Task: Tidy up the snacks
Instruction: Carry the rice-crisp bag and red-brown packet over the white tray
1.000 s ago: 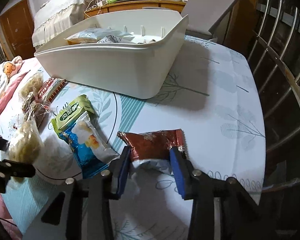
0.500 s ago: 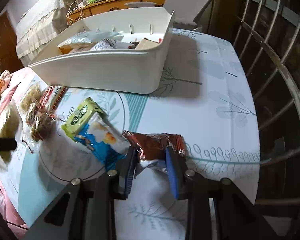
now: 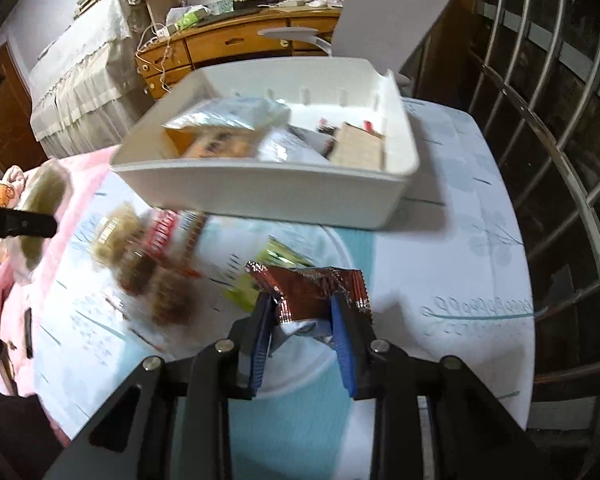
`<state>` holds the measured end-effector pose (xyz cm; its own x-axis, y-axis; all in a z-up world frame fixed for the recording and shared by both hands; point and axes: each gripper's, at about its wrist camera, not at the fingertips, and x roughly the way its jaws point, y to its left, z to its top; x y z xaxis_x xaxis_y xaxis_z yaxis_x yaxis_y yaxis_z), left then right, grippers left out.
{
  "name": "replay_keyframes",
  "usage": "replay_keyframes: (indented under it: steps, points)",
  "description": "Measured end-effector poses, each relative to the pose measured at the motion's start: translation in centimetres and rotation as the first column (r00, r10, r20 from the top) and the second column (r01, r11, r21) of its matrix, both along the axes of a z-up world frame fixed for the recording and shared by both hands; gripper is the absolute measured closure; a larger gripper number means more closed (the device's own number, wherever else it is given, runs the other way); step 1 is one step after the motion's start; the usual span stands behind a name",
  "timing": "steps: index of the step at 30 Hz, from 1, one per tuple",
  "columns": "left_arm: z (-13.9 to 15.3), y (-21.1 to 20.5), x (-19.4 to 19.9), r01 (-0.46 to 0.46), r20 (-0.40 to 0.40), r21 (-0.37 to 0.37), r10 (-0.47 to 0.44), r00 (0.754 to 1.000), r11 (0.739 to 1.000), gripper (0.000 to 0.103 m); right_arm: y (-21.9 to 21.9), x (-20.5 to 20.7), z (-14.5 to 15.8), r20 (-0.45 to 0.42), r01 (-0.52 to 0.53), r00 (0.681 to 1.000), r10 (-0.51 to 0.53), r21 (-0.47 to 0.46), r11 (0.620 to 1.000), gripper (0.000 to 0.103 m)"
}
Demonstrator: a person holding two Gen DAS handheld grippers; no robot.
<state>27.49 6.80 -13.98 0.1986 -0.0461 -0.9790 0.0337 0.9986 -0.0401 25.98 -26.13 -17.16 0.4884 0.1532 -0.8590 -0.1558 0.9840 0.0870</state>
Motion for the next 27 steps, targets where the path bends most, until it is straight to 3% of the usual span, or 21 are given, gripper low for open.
replay_keyframes:
  steps: [9, 16, 24, 27]
  points:
    - [2.6, 1.5, 5.9, 0.099, 0.076, -0.018, -0.098, 0.992, 0.995, 0.047, 6.5, 3.2, 2.9, 0.057, -0.012, 0.998, 0.009, 0.049, 0.999, 0.074]
    - [3.1, 1.0, 9.7, 0.186, 0.139, -0.075, -0.174, 0.975, 0.98, 0.047, 9.8, 5.9, 5.4, 0.17, 0.01, 0.985, -0.017, 0.038, 0.999, 0.074]
    - [2.4, 0.2, 12.1, 0.247, 0.204, -0.172, -0.211, 0.956, 0.954, 0.047, 10.7, 7.9, 6.5, 0.272, 0.071, 0.959, -0.075, 0.025, 0.997, 0.073]
    - [1.9, 0.1, 12.2, 0.265, 0.212, -0.225, -0.219, 0.953, 0.937, 0.041, 10.1, 8.7, 5.9, 0.254, 0.136, 0.956, -0.146, 0.056, 0.989, 0.068]
